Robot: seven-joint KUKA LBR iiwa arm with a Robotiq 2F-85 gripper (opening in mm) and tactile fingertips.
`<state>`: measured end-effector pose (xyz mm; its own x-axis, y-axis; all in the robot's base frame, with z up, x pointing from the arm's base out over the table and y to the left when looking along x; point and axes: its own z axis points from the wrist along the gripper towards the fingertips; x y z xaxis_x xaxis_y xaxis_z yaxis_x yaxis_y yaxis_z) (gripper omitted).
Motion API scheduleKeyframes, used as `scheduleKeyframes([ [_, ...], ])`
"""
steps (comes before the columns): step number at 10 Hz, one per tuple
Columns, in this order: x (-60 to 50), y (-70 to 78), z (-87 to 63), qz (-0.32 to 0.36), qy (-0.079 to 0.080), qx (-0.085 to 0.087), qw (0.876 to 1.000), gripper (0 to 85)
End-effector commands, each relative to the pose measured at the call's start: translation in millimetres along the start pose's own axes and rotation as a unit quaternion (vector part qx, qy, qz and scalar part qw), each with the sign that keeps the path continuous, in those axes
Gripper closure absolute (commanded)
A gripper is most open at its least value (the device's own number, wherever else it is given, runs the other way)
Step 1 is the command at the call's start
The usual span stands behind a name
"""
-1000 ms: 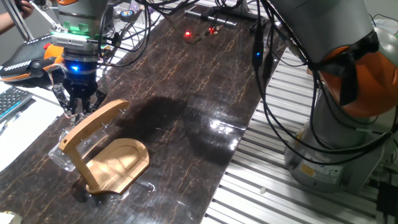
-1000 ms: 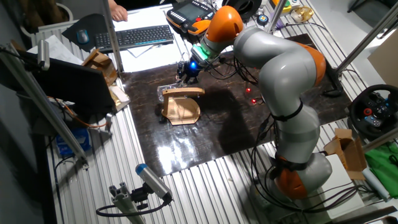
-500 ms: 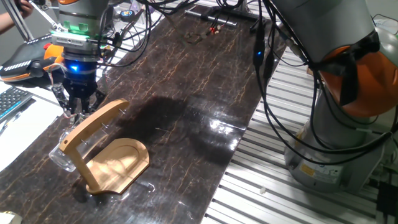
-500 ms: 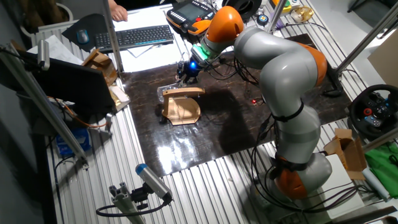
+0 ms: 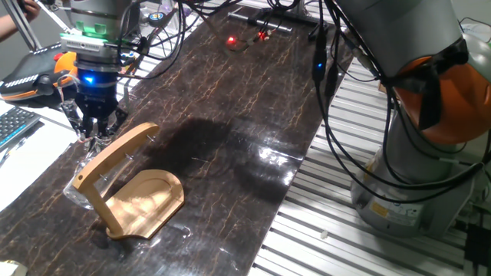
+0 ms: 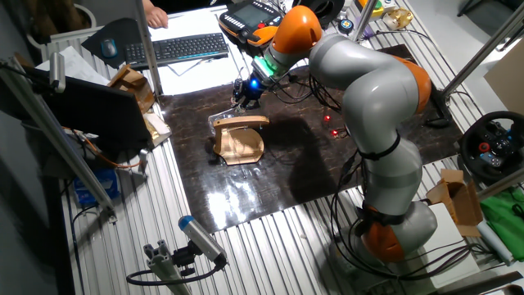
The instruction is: Take the cup off the cup rack
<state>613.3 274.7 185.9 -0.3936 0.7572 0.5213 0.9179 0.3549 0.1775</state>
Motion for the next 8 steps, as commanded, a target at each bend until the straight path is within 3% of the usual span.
scheduleKeyframes([
  [1, 0.1, 0.0, 0.0, 0.001, 0.001, 0.003, 1.000, 83.0],
  [5, 1.0, 0.2, 0.0, 0.022, 0.024, 0.004, 0.999, 83.0],
  [8, 3.2, 0.5, -0.9, 0.020, 0.025, 0.007, 0.999, 83.0],
])
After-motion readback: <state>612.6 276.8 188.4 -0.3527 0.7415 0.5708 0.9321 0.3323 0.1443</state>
